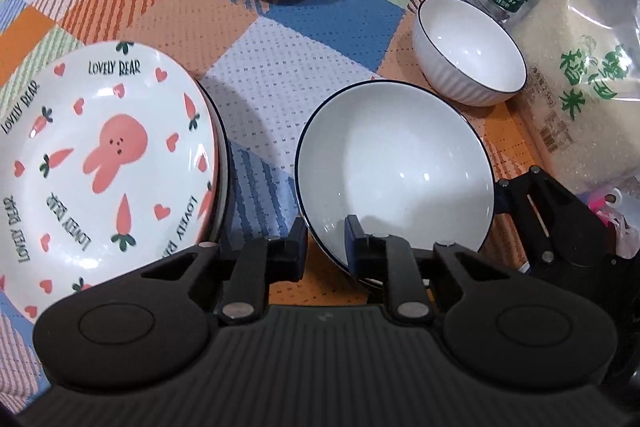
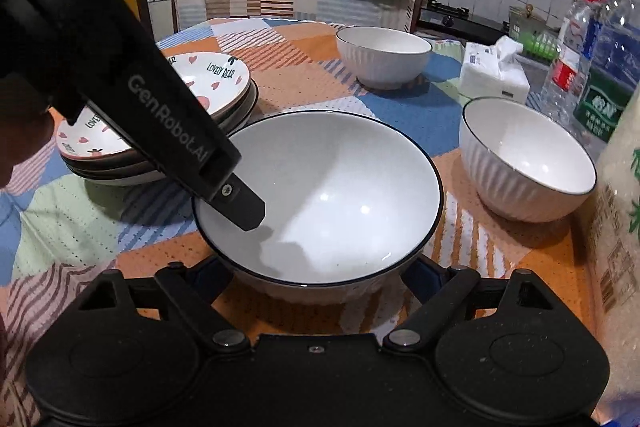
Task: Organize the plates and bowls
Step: 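Reach both tools to a white bowl and grasp its rim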
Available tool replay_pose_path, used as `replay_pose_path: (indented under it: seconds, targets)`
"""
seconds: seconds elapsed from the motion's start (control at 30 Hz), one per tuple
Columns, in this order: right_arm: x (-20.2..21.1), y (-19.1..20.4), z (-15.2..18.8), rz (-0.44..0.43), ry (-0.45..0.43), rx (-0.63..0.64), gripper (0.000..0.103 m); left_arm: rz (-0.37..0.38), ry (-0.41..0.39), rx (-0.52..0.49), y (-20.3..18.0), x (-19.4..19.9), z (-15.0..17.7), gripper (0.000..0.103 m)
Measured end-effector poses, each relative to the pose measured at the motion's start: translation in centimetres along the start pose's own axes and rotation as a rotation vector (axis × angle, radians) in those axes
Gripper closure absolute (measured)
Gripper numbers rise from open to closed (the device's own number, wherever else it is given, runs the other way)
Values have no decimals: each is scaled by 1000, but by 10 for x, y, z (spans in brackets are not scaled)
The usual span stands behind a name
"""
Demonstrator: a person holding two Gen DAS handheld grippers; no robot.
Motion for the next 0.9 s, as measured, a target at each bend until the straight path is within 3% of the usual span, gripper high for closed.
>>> replay_pose_path:
  seconds: [0.37, 0.9]
  targets:
    - [-1, -5, -28, 16, -55, 8, 11, -38, -10, -12, 8, 12, -31, 85]
    - [-33, -10, -38, -6, -27, -6, 11, -105, 20, -21, 11, -12, -47, 85]
Point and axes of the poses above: each gripper's, at about its wrist camera, not at the fingertips, and x roughly against the way its jaws point, y to its left, z to its underside, the point moved 1 cm from there along -x, roughly the way its jaws point, and after that the axes turned 14 degrees about y, right-handed, at the moved point
